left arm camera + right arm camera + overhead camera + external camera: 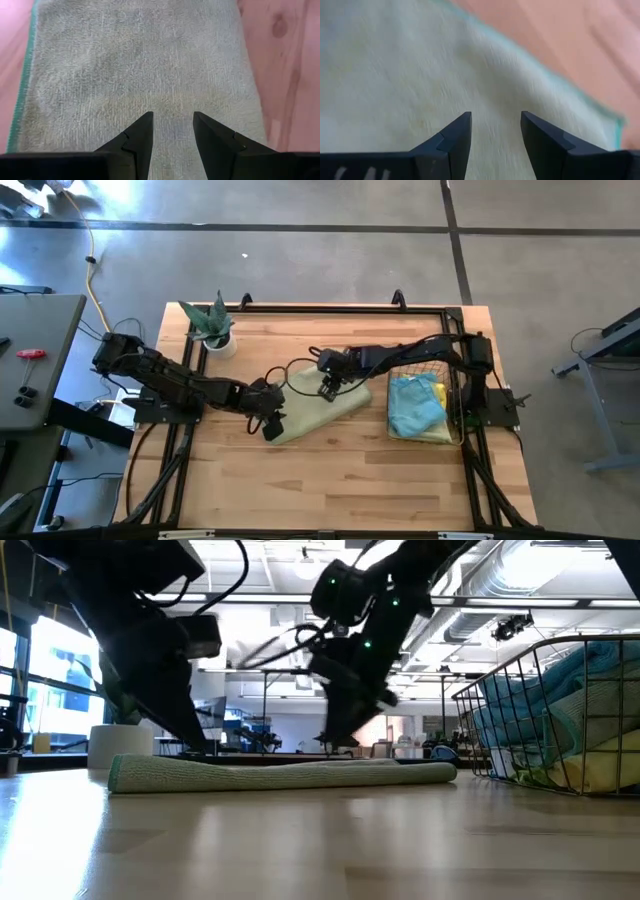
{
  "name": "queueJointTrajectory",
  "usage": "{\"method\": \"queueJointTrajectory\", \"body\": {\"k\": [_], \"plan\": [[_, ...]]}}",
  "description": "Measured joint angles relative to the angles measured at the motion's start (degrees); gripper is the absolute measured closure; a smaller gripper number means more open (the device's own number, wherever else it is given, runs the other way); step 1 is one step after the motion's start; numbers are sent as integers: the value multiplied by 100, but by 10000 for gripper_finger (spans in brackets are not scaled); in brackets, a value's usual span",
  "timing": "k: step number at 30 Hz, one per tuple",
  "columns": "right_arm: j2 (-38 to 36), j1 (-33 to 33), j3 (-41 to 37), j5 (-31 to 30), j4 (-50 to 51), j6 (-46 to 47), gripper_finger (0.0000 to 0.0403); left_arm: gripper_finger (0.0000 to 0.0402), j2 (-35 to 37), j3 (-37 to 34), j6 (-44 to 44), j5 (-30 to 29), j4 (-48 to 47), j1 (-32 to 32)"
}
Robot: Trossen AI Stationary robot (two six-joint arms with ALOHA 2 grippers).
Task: Fold microfiber towels
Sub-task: Fold the green microfiber cloth
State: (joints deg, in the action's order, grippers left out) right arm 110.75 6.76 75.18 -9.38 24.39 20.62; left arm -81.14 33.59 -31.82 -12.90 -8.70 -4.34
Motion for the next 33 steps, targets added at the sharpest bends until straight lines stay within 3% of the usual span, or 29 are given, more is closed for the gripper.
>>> {"method": "queueJointTrajectory", "body": {"k": [4, 9, 14, 23, 33], "plan": [[5, -44, 235, 41, 1307, 173, 240, 271, 2, -136, 34, -266, 166, -39], [12, -111, 197, 0, 1682, 273, 240, 271, 2, -259, 51, -472, 557, -2], [31, -120, 197, -103, 1824, 427, 240, 271, -125, -281, 55, -740, 592, 30], [29, -118, 197, -346, 1885, 789, 240, 271, -890, -248, -280, -379, 658, -61], [30, -107, 194, -375, 1202, 768, 240, 271, -731, -247, -1209, -398, 147, -380]]}}
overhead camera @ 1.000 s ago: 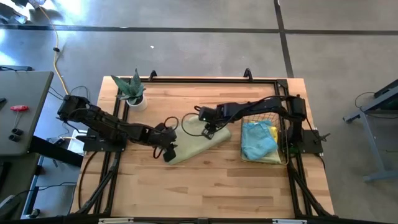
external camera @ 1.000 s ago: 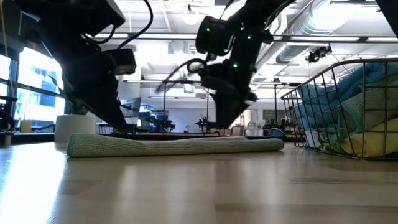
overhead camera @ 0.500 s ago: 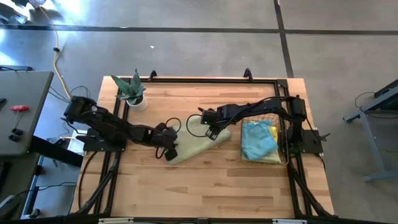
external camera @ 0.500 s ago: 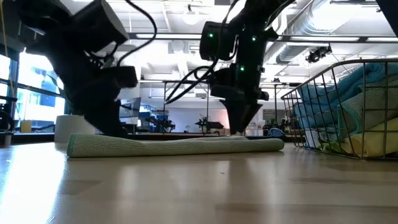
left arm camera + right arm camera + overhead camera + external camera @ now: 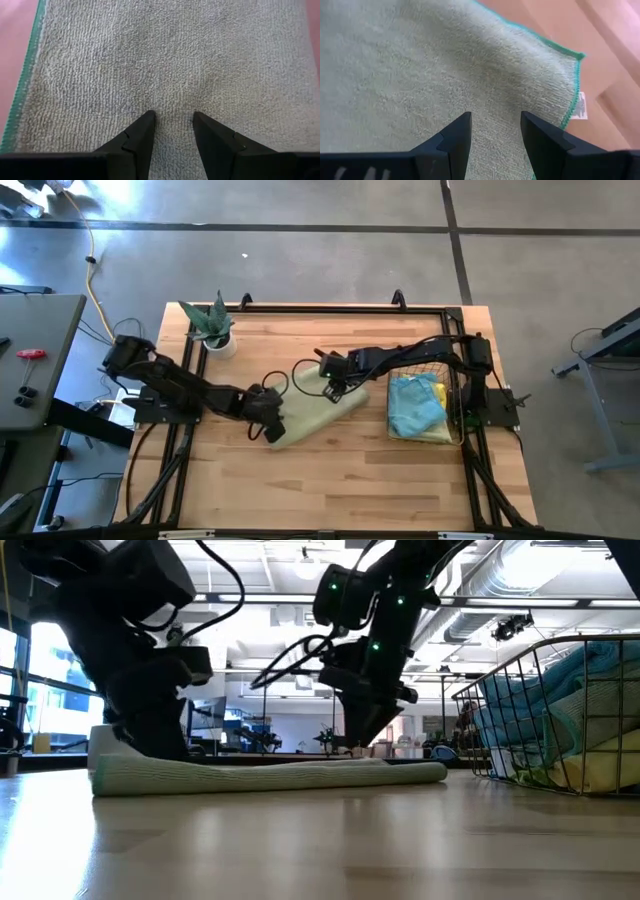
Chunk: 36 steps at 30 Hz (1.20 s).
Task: Fold microfiber towels
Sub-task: Fold the green microfiber cloth
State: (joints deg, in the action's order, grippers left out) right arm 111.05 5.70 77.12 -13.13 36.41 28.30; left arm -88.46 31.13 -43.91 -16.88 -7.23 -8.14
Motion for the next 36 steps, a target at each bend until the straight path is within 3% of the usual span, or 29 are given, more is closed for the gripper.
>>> {"method": "queueJointTrajectory", "body": {"k": [9, 14, 19, 24, 32, 36], "plan": [[0, 236, 0, -24, -272, -14, 240, 271, 216, -6, -1664, 149, -513, -830], [0, 335, -4, 579, 286, 331, 240, 271, 333, 2, -2335, 195, -666, -1259], [0, 348, -4, 1267, 538, 428, 240, 271, 597, 245, -2134, -59, -888, -1330], [2, 486, -7, 2339, 44, 413, 232, 271, 604, 296, -1930, -173, -930, -1189], [9, 885, -7, 2137, -169, 320, 191, 271, 499, 310, -1994, -86, -1254, -1132], [271, 978, -4, 2661, -518, 487, 181, 271, 504, 311, -1994, -89, -1274, -1130]]}}
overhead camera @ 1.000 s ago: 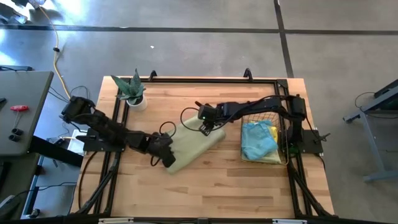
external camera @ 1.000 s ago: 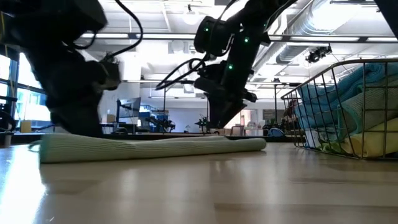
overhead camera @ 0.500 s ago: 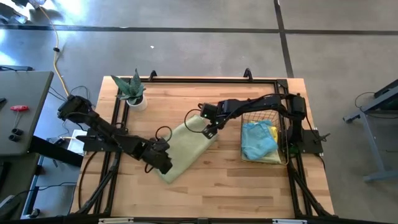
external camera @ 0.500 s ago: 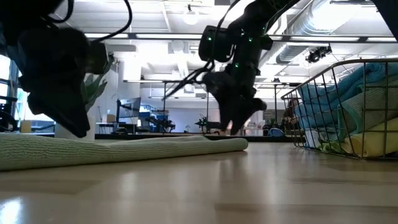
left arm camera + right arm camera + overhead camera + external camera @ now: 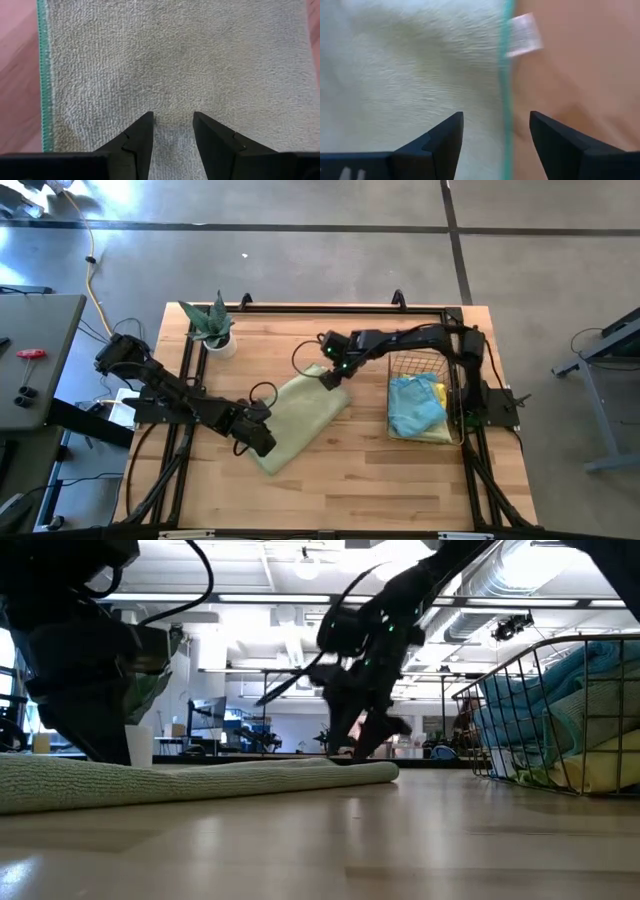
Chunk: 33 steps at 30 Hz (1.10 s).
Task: Fold microfiber towels
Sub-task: Fold the green microfiber cloth
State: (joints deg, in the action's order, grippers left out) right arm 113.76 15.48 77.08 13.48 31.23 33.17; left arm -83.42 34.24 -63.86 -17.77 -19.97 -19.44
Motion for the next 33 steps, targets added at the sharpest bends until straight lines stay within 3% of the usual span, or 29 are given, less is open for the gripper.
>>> {"method": "queueJointTrajectory", "body": {"k": [12, 16, 18, 26, 33], "plan": [[422, -62, 15, 52, -286, -336, 180, 271, 7, 4, -203, -43, -39, 0], [433, -52, 11, 541, -327, -351, 183, 271, 11, 9, -199, -43, -20, 2], [437, -145, 9, 509, -348, -367, 187, 271, 11, 9, -199, -45, -20, 4], [454, -529, 11, 415, -513, -348, 225, 271, 13, 9, -199, -64, -17, 4], [484, -729, -2, 532, -816, -170, 283, 271, 15, 11, -275, -69, -15, 2]]}}
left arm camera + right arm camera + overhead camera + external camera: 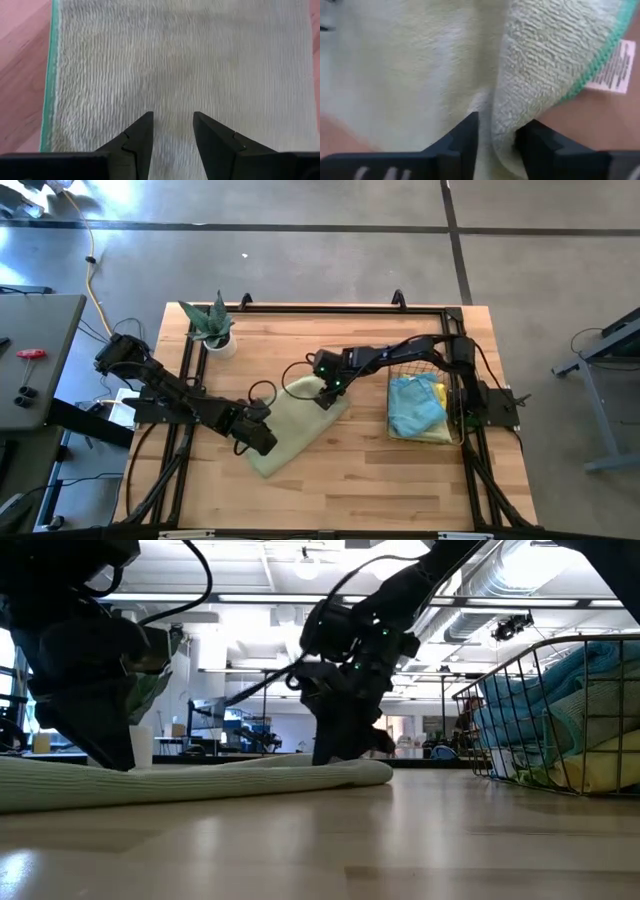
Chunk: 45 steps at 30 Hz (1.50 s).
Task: Fold microfiber towels
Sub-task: Fold the green microfiber cloth
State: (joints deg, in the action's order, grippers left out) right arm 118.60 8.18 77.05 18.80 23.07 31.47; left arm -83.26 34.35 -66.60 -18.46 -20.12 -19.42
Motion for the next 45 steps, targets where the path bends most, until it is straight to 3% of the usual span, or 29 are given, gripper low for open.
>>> {"method": "queueJointTrajectory", "body": {"k": [8, 18, 23, 27, 31, 36, 45], "plan": [[9, -15, -11, -219, 75, -61, 394, 271, 0, 2, -95, 7, 63, 0], [-130, 346, 108, -858, 1021, -672, 399, 271, 0, 4, -243, 173, 479, 0], [-140, 611, 736, -1848, 2300, -1346, 401, 271, 0, 4, -241, 144, 979, 0], [-150, 775, 1398, -2228, 3188, -1695, 402, 271, 0, 4, -241, 114, 1298, 0], [-170, 841, 1954, -2126, 3555, -1687, 402, 271, 0, 4, -291, 114, 1484, 0], [-172, 610, 2062, -1423, 3567, -1386, 402, 271, 2, 4, -596, 116, 1612, 0], [-159, -234, 2026, -1440, 3028, -932, 403, 271, 110, 11, -1121, 125, 2285, -76]]}}
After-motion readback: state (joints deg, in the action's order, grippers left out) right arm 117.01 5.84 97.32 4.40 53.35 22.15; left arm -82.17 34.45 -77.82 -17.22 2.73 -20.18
